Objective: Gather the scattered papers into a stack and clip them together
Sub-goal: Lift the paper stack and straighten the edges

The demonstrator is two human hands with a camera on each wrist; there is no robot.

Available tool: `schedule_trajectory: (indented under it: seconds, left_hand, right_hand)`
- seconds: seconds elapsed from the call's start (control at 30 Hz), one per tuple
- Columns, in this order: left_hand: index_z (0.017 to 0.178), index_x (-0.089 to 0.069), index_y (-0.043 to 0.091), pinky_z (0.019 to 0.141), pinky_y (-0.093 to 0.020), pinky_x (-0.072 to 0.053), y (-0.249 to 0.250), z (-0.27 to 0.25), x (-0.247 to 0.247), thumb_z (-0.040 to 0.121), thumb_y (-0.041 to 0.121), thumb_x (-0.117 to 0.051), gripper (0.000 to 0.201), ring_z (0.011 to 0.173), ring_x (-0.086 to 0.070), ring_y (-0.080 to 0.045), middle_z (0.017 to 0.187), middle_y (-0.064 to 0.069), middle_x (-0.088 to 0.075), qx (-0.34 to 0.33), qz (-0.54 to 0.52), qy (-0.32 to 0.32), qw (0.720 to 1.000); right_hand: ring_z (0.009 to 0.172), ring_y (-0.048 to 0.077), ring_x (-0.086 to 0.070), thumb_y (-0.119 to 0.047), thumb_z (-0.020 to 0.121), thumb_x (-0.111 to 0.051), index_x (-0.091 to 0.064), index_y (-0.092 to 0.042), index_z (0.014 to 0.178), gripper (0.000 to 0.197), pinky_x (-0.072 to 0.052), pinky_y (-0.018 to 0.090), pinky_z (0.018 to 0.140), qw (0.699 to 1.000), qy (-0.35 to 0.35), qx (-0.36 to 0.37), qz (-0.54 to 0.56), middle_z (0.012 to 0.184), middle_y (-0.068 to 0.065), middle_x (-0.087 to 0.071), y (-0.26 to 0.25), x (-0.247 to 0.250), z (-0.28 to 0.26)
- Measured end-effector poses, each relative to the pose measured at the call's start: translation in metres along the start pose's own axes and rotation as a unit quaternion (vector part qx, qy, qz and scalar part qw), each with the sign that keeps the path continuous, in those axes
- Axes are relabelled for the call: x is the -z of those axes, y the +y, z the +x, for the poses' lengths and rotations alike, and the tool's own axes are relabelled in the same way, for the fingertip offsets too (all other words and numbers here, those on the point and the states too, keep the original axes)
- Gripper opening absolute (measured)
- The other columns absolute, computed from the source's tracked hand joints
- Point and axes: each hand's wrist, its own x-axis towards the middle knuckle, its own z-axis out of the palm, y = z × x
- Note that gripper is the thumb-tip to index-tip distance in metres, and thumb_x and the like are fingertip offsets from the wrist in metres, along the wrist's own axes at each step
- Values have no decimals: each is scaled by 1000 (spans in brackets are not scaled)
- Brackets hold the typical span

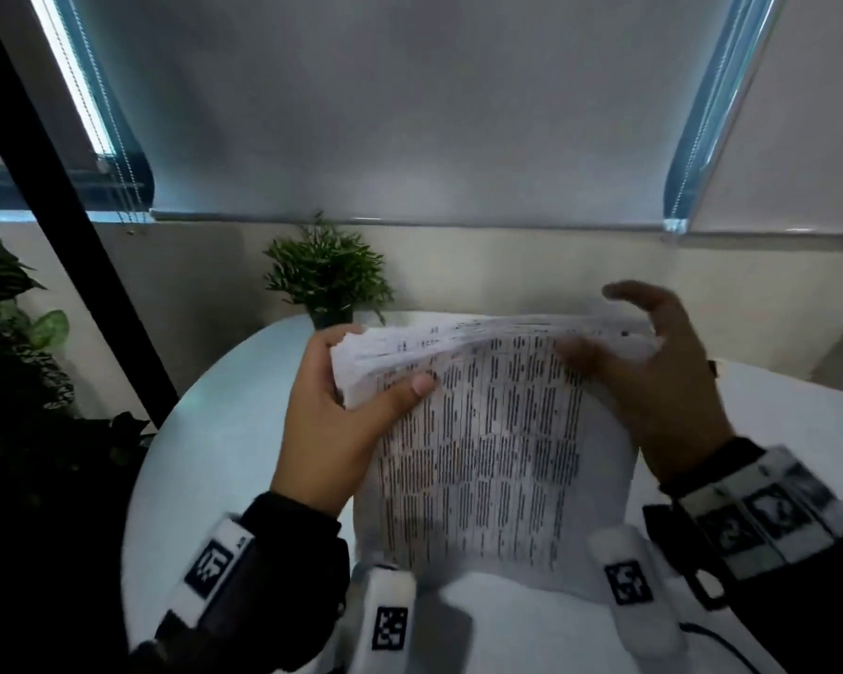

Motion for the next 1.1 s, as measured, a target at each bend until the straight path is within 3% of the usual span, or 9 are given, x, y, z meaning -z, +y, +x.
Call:
schedule_trajectory:
  seconds: [0.1, 0.27, 0.33, 0.43, 0.63, 0.8, 0.9, 0.97, 1.1]
  left_hand:
    - [103, -55, 27, 79, -30, -59, -8, -4, -9, 55, 23, -86, 57, 98, -68, -20, 103, 1, -70, 19, -20, 9, 1000]
    - [121, -42, 46, 78, -17, -52, 1, 5, -6, 58, 34, -88, 79, 101, -63, -6, 111, 3, -61, -99, 66, 39, 992]
    - [119, -54, 41, 88, -13, -46, 4, 11, -2, 65, 42, -79, 59, 111, -57, -2, 116, 6, -61, -182, 169, 9, 969]
    - [90, -70, 26, 85, -11, -44, 1, 17, -2, 71, 40, -74, 24, 100, -61, -1, 99, 10, -69, -212, 194, -13, 958]
    - [83, -73, 18, 80, -17, -49, 3, 19, -5, 76, 36, -73, 19, 87, -64, -2, 89, 6, -70, -237, 219, -1, 946]
    - [129, -54, 37, 79, -33, -56, 33, 14, 3, 78, 55, -55, 54, 95, -65, -7, 105, 17, -66, -210, 423, -75, 878]
    - [137, -48, 34, 74, -35, -54, 56, 13, -9, 78, 61, -45, 65, 100, -64, -17, 118, 11, -64, -221, 594, -95, 768]
    - [137, -48, 23, 85, -39, -50, 57, 17, -20, 77, 68, -34, 76, 107, -61, -22, 126, 4, -62, -211, 665, -124, 706]
    - [131, -52, 17, 99, -42, -41, 46, 19, -21, 70, 75, -22, 89, 116, -56, -25, 126, 0, -62, -160, 690, -180, 683]
  right_hand:
    - [84, 4, -67, -68, 31, -83, -47, -36, 110, 92, -56, 22, 67, 995, -5, -41, 87, 98, -7, -68, 24, -1, -9]
    - [79, -5, -64, -22, 61, -75, -38, -41, 118, 71, -52, 12, 65, 994, 34, 38, 92, 97, -4, -59, 7, 6, -10]
    - [80, -6, -62, -23, 68, -75, -46, -43, 109, 54, -50, 10, 67, 995, 24, 87, 46, 97, -8, -61, 5, 8, -6]
    - [84, -13, -59, -34, 75, -72, -58, -46, 91, 25, -43, 3, 71, 994, 2, 110, -24, 91, -28, -65, 11, 7, -4]
    - [88, -11, -60, -37, 71, -69, -64, -49, 82, 18, -45, 6, 78, 995, -3, 100, -22, 89, -32, -66, 14, 8, -2]
    - [85, -16, -58, -30, 68, -73, -60, -36, 87, 23, -41, 0, 71, 992, -18, 116, -44, 86, -38, -62, 9, 14, -6]
    - [81, -19, -57, -17, 68, -78, -58, -34, 86, 32, -41, -2, 66, 991, -39, 120, -53, 84, -40, -60, 9, 15, -8]
    - [82, -20, -56, -18, 68, -78, -57, -36, 87, 34, -40, -3, 66, 989, -42, 129, -54, 86, -42, -59, 8, 15, -8]
    - [85, -16, -58, -26, 66, -73, -60, -51, 83, 33, -42, 0, 70, 987, -41, 151, -31, 90, -35, -62, 7, 16, -11]
